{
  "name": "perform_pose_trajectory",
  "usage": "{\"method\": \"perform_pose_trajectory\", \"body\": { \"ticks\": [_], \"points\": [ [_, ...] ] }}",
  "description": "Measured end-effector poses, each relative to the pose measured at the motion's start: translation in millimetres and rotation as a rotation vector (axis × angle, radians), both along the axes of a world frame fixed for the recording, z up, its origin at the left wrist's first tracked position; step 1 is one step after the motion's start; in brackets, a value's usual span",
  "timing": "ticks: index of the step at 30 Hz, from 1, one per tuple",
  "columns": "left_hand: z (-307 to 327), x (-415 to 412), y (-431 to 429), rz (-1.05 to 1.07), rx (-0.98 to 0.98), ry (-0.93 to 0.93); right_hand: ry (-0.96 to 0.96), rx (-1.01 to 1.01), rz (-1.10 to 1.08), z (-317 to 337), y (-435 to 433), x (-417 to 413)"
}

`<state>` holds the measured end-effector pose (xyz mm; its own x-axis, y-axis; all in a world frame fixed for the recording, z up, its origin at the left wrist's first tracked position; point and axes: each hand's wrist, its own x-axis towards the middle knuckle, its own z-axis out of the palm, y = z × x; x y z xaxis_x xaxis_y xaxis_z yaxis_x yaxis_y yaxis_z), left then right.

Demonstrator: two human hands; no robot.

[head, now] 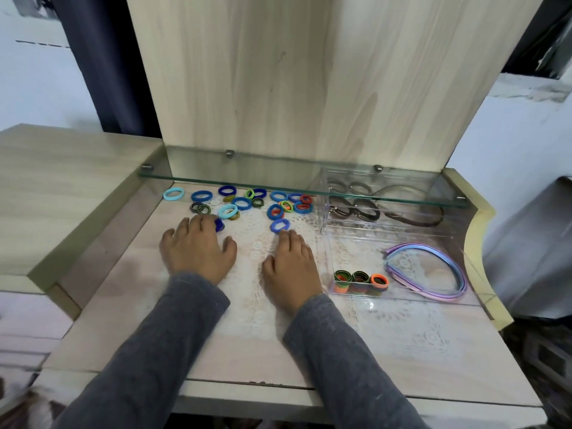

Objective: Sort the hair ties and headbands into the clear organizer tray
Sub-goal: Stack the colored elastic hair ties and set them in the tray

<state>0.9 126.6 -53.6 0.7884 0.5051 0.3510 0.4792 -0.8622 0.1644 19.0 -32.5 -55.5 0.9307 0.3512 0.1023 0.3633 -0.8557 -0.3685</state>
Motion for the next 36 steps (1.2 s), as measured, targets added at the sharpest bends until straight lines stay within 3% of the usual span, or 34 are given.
{"method": "perform_pose_trajectory", "body": {
  "ticks": [11,23,30,36],
  "points": [
    [-3.9,2.8,14.2,0.025,-0.084,-0.055,-0.069,0.015,-0.117,-4.7,13.7,30.9],
    [-19.1,1.6,21.9,-0.053,-0.03,-0.362,-0.142,0.079,-0.225,2.7,15.9,74.5],
    [-17.1,2.8,22.7,0.072,-0.049,-0.29,-0.164,0.048,-0.235,0.6,18.0,82.9],
    [-17.6,6.7,20.6,-0.128,-0.009,-0.307,-0.17,0.059,-0.252,-0.2,19.5,85.8]
  ]
}}
